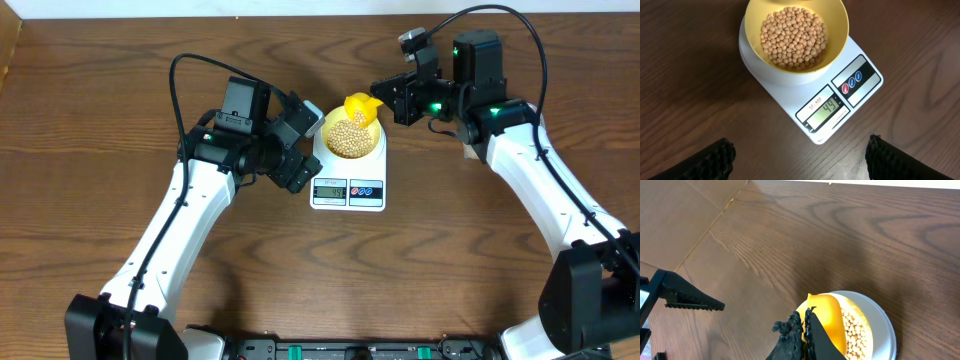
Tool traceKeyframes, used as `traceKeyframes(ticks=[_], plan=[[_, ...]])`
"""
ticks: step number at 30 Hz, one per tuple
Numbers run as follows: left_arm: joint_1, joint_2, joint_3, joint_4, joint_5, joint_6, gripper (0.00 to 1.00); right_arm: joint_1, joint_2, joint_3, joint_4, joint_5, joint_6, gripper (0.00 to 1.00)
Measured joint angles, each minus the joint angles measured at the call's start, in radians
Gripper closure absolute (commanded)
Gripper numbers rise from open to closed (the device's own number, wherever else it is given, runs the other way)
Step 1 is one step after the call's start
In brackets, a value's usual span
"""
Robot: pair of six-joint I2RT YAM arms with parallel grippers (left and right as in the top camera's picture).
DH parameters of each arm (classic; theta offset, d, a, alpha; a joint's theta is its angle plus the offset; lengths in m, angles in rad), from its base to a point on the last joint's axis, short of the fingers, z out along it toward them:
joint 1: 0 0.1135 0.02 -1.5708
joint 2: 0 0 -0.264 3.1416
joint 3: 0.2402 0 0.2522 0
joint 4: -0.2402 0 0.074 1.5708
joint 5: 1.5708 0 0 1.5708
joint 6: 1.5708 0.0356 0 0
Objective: Scoop item into bowl and weigh 50g on scale
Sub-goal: 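Hold the tipped scoop over the bowl while the scale settles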
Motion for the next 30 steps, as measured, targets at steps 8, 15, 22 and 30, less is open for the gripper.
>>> traceKeyframes(ticks=[8,15,22,30], plan=[[0.000,0.000,0.000,0.000,0.000,0.000,0.14,0.000,0.000,0.000,0.000,0.002,-0.001,0.99],[0.000,0.000,0.000,0.000,0.000,0.000,0.14,0.000,0.000,0.000,0.000,0.003,-0.002,0.99],[0.000,0.000,0.000,0.000,0.000,0.000,0.14,0.000,0.000,0.000,-0.052,0.004,-0.014,0.99],[0.000,0.000,0.000,0.000,0.000,0.000,0.14,0.000,0.000,0.000,-0.049,0.003,-0.059,0.99]])
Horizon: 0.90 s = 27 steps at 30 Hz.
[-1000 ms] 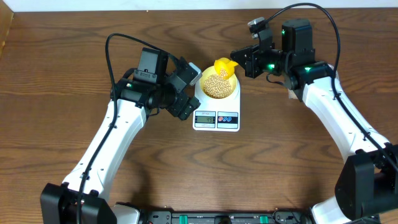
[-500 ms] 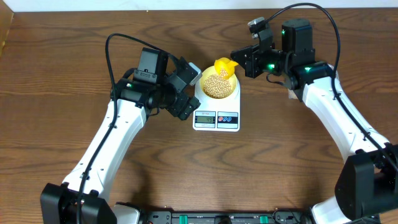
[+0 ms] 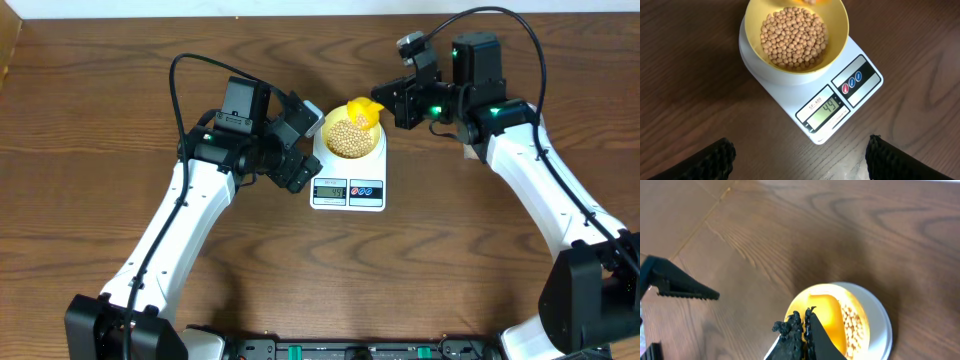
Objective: Scoop item into bowl and weigh 50g on scale
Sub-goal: 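Hold the tipped scoop over the bowl while the scale settles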
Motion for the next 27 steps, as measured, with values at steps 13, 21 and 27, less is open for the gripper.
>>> traceKeyframes(ticks=[13,21,27], plan=[[0.000,0.000,0.000,0.000,0.000,0.000,0.14,0.000,0.000,0.000,0.043,0.000,-0.021,0.99],[0.000,0.000,0.000,0.000,0.000,0.000,0.14,0.000,0.000,0.000,0.057,0.001,-0.027,0.99],[0.000,0.000,0.000,0.000,0.000,0.000,0.14,0.000,0.000,0.000,0.035,0.001,-0.028,0.99]])
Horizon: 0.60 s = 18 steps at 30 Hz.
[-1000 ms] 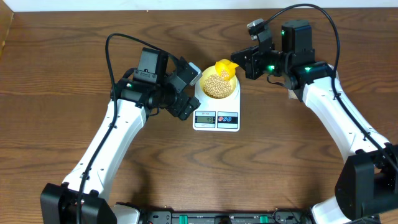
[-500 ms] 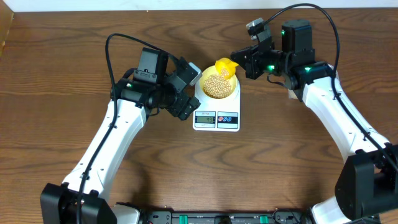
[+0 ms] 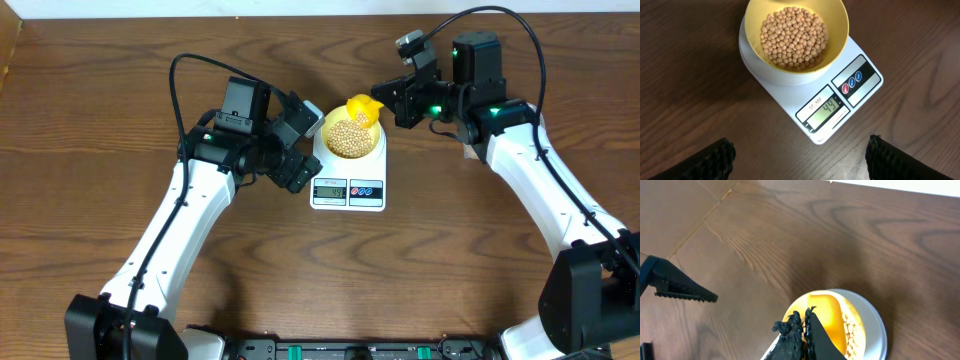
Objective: Scoop item into bowl and weigh 50g on scale
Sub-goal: 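Hold the tipped scoop over the bowl while the scale settles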
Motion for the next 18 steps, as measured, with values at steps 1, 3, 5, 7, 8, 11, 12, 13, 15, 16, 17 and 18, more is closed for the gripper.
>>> traceKeyframes(ticks=[1,3,5,7,8,11,12,13,15,16,17,18], plan=[[0.000,0.000,0.000,0.000,0.000,0.000,0.14,0.000,0.000,0.000,0.013,0.000,0.000,0.99],[0.000,0.000,0.000,0.000,0.000,0.000,0.14,0.000,0.000,0.000,0.028,0.000,0.000,0.99],[0.000,0.000,0.000,0.000,0.000,0.000,0.14,0.000,0.000,0.000,0.016,0.000,0.000,0.99],[0.000,0.000,0.000,0.000,0.000,0.000,0.14,0.000,0.000,0.000,0.004,0.000,0.000,0.99],[0.000,0.000,0.000,0.000,0.000,0.000,0.14,0.000,0.000,0.000,0.005,0.000,-0.001,0.99],[0.000,0.000,0.000,0.000,0.000,0.000,0.14,0.000,0.000,0.000,0.012,0.000,-0.002,0.99],[0.000,0.000,0.000,0.000,0.000,0.000,0.14,0.000,0.000,0.000,0.009,0.000,-0.003,0.99],[0.000,0.000,0.000,0.000,0.000,0.000,0.14,0.000,0.000,0.000,0.005,0.001,-0.003,0.99],[0.000,0.000,0.000,0.000,0.000,0.000,0.14,0.000,0.000,0.000,0.018,0.003,-0.003,0.99],[0.000,0.000,0.000,0.000,0.000,0.000,0.14,0.000,0.000,0.000,0.028,0.003,-0.003,0.99],[0.000,0.000,0.000,0.000,0.000,0.000,0.14,0.000,0.000,0.000,0.032,0.003,-0.003,0.99],[0.000,0.000,0.000,0.000,0.000,0.000,0.14,0.000,-0.001,0.000,0.029,0.003,-0.002,0.99]])
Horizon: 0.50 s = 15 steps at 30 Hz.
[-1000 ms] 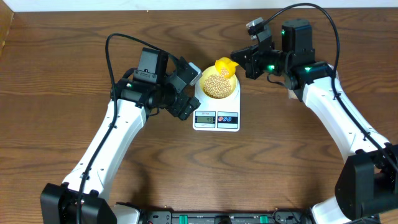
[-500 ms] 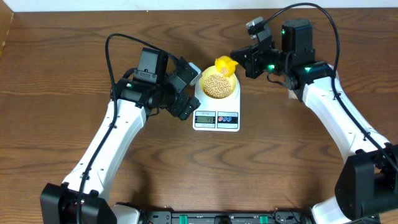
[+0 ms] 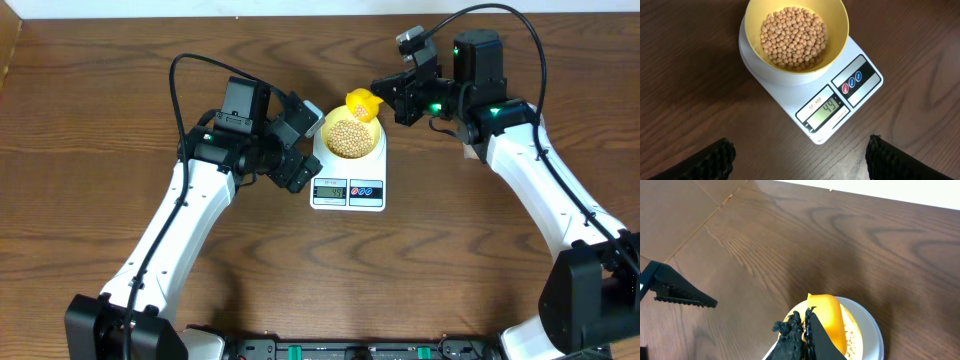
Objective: Scoop item into bowl and weigh 50g on scale
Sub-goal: 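Hold the tipped scoop over the bowl while the scale settles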
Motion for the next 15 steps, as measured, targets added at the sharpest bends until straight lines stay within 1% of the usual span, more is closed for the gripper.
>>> traceKeyframes(ticks=[3,7,11,15], plan=[[0.000,0.000,0.000,0.000,0.000,0.000,0.14,0.000,0.000,0.000,-0.021,0.002,-0.001,0.99],[0.000,0.000,0.000,0.000,0.000,0.000,0.14,0.000,0.000,0.000,0.010,0.010,-0.001,0.99],[0.000,0.000,0.000,0.000,0.000,0.000,0.14,0.005,0.000,0.000,-0.016,0.018,-0.001,0.99],[0.000,0.000,0.000,0.000,0.000,0.000,0.14,0.007,0.000,0.000,0.013,0.019,-0.001,0.99]])
